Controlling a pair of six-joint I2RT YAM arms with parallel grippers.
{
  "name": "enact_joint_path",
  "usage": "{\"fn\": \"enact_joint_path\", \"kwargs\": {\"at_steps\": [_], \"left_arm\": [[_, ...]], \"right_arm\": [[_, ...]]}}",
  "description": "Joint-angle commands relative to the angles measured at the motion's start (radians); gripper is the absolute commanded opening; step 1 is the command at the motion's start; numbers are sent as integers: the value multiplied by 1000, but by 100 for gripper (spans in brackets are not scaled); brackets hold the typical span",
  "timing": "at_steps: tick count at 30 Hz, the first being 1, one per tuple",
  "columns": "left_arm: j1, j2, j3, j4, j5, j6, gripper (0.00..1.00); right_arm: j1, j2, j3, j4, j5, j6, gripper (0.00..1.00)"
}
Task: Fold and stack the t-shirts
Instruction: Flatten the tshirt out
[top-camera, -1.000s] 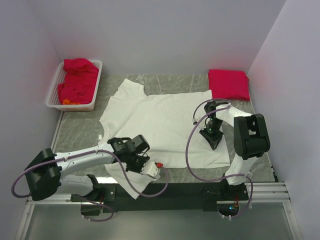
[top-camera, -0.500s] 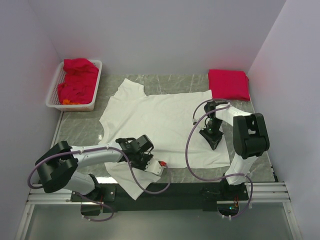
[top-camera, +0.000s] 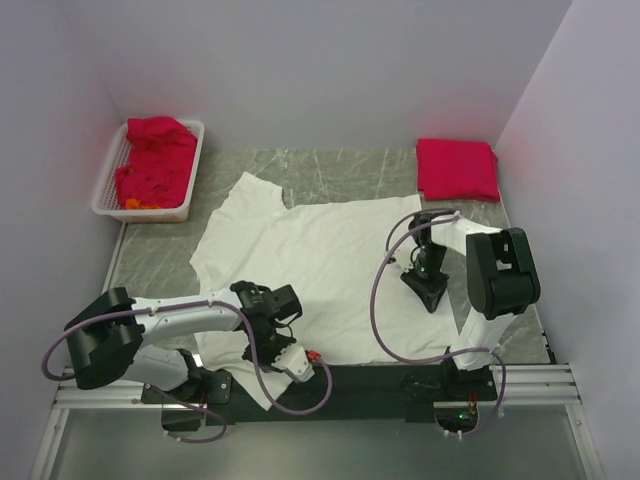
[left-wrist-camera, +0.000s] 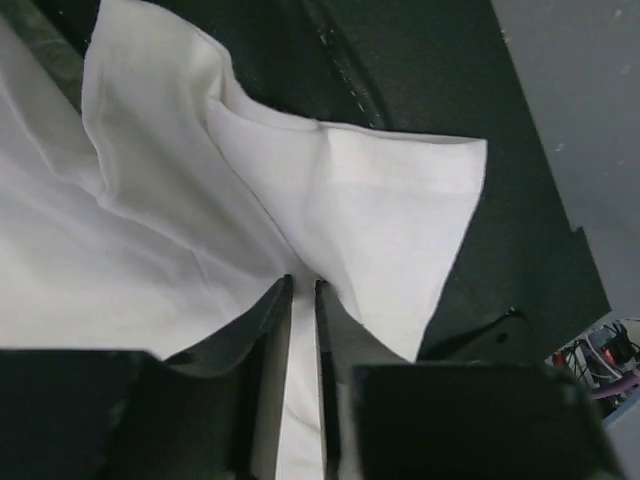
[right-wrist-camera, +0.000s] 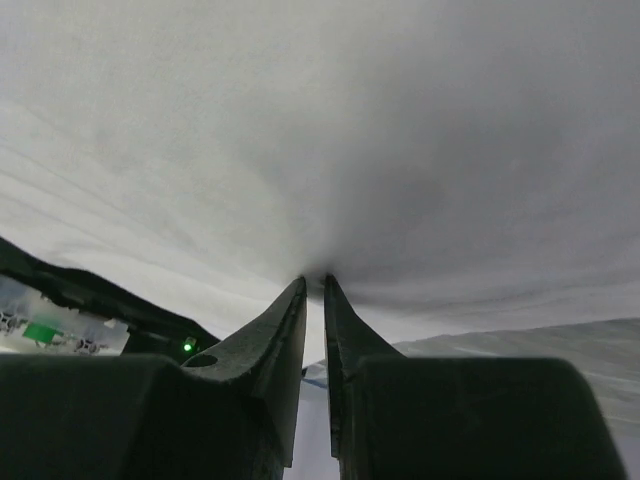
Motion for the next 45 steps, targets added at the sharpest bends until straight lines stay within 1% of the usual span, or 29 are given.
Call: {"fn": "enact_joint_path", "kwargs": {"at_steps": [1, 3, 4, 5, 6, 7, 8, 10, 11, 13, 14, 15, 16, 17, 18, 19, 20, 21, 23, 24, 25, 27, 28, 29, 30, 34, 36, 39, 45], "left_arm": [[27, -96, 44, -59, 63, -23, 24], [105, -117, 87, -91, 83, -40, 26], [146, -122, 152, -109, 104, -38, 28], [241, -118, 191, -134, 142, -34, 29], [294, -110, 229, -152, 166, -21, 31], [349, -83, 307, -180, 187, -15, 32], [457, -67, 344, -182, 215, -20, 34], [556, -5, 445, -150, 226, -34, 38], [647, 20, 475, -125, 229, -76, 39], [745, 107, 571, -68, 270, -135, 45], [827, 143, 608, -19, 282, -205, 48], [863, 183, 649, -8, 302, -233, 57], [897, 261, 738, 2, 310, -262, 69], [952, 298, 780, 31, 312, -326, 71], [978, 362, 849, 50, 324, -352, 72], [1001, 385, 872, 90, 321, -391, 73], [1039, 405, 889, 134, 313, -478, 73], [1053, 421, 901, 206, 308, -504, 73], [1064, 465, 932, 286, 298, -553, 72], [1088, 470, 932, 312, 279, -569, 72], [1089, 478, 932, 332, 243, -581, 72], [1095, 494, 935, 372, 226, -586, 72], [1095, 501, 932, 393, 203, -590, 72], [1098, 507, 931, 410, 160, -610, 73], [1101, 517, 937, 420, 151, -612, 73], [1110, 588, 979, 400, 129, -615, 73], [1110, 615, 990, 386, 120, -618, 73], [1110, 632, 983, 394, 108, -615, 73], [1110, 657, 978, 412, 91, -612, 73]], "right_arm": [[-1, -67, -44, -73, -22, -61, 20], [-9, -88, -26, -82, -57, -66, 20], [-19, -102, 24, -92, -80, -67, 20], [-30, -107, 61, -108, -106, -63, 21], [-45, -110, 101, -116, -173, -54, 23], [-59, -101, 146, -125, -207, -49, 24], [-87, -93, 234, -124, -235, -37, 28], [-105, -58, 352, -104, -292, 14, 32], [-113, -49, 385, -54, -298, 37, 38], [-117, -20, 465, 14, -284, 124, 45], [-117, -6, 492, 80, -272, 153, 53], [-119, 11, 523, 103, -260, 199, 55], [-121, 52, 586, 126, -231, 222, 56], [-124, 77, 617, 167, -220, 242, 56], [-128, 127, 652, 183, -206, 281, 56], [-133, 154, 705, 203, -180, 301, 56], [-137, 178, 732, 248, -163, 346, 56], [-147, 204, 755, 272, -152, 368, 56], [-147, 316, 831, 310, -123, 420, 55], [-147, 316, 864, 316, -109, 436, 54], [-148, 379, 929, 315, -105, 443, 53], [-147, 474, 1003, 283, -82, 459, 50], [-147, 499, 1055, 275, -71, 465, 49], [-148, 522, 1075, 272, -57, 470, 49], [-148, 540, 1089, 272, -27, 479, 50], [-147, 595, 1099, 313, 23, 499, 49], [-173, 614, 1099, 316, 42, 514, 50], [-176, 613, 1076, 327, 56, 523, 51], [-183, 622, 1054, 326, 41, 522, 54]]}}
